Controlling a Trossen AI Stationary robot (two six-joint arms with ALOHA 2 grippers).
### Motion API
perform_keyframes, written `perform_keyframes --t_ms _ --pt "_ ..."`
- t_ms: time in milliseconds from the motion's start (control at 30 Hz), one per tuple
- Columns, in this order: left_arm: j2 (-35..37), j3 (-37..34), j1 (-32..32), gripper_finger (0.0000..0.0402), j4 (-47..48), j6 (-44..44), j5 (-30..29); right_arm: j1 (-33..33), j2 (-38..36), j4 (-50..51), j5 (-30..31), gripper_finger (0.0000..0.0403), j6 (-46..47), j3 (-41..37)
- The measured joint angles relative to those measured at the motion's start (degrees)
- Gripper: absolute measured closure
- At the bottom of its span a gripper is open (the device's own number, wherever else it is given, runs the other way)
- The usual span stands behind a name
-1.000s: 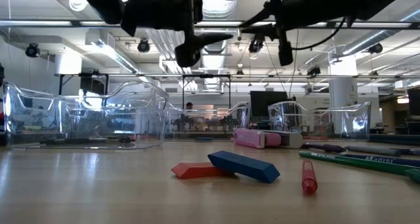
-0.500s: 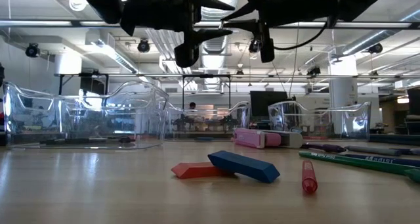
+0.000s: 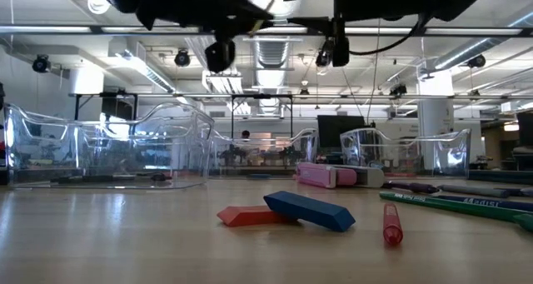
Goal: Sort crayons/erasers/pens/pencils in bins
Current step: Put the yellow pencil into the top left transparent bin
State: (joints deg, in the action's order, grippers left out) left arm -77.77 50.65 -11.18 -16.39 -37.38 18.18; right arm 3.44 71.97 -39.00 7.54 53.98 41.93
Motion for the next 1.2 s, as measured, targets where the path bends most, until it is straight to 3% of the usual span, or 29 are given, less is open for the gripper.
perform_keyframes --t_ms 200,367,533,667,833,1033,1200 --pt "13.18 4.03 -8.26 0.0394 33.63 21.18 -2.66 0.92 -4.28 2.37 -0.01 0.0190 -3.78 -0.04" --pt "17.82 9.70 -15.99 0.0394 62.84 38.11 -15.79 1.91 -7.58 7.99 0.03 0.0168 -5.19 -0.04" --pt "16.70 12.74 -23.11 0.0392 79.64 46.72 -28.17 2.04 -8.23 9.71 0.01 0.0167 -5.20 -0.04" --pt "13.16 12.24 -26.14 0.0390 84.72 55.41 -36.14 1.97 -8.08 10.02 -0.01 0.0173 -5.18 -0.04" --pt "7.88 12.45 -26.33 0.0389 84.29 67.24 -44.35 1.84 -8.10 10.29 -0.41 0.0178 -5.16 -0.04" --pt "1.61 13.44 -26.50 0.0378 83.87 71.01 -44.92 1.42 -8.19 11.78 -2.01 0.0179 -4.87 -0.04" --pt "-0.90 13.46 -26.60 0.0306 84.30 70.29 -45.39 1.31 -9.32 21.50 -3.92 0.0179 -2.06 -0.04"
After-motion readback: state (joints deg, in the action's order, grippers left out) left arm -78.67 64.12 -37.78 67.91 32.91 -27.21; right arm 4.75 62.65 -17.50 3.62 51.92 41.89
